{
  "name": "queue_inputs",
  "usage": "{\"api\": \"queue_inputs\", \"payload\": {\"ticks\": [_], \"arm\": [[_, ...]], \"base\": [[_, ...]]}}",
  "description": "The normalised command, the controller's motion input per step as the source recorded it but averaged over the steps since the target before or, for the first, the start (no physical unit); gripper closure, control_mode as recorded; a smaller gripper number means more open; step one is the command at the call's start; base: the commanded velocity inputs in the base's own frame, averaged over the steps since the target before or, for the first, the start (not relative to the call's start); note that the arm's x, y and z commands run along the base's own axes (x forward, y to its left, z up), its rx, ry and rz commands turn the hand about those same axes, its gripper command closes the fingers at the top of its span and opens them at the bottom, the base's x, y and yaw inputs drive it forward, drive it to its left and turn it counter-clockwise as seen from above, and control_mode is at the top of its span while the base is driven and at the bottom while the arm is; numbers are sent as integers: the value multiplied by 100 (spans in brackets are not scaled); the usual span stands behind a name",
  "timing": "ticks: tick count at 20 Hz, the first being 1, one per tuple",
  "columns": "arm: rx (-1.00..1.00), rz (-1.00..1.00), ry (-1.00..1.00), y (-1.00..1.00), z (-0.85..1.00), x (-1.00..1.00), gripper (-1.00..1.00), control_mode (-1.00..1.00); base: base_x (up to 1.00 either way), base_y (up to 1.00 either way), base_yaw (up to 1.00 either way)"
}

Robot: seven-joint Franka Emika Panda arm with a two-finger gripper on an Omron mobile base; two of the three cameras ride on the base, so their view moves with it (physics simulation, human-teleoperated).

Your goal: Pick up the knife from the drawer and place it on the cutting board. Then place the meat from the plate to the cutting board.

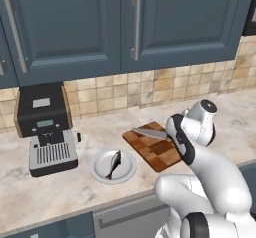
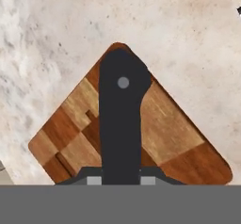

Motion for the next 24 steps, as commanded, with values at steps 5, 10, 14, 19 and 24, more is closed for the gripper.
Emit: {"api": "queue_inputs", "payload": {"ticks": [5,10,14,19,24], "arm": [[0,0,11,0,-40,37,100,-100],[0,0,17,0,-39,40,100,-100],[0,0,14,-1,-21,45,100,-100],[0,0,8,-4,-16,36,100,-100],[0,-3,2,-12,-19,21,100,-100]], "base": [[0,0,0],[0,0,0],[0,0,0],[0,0,0],[0,0,0]]}}
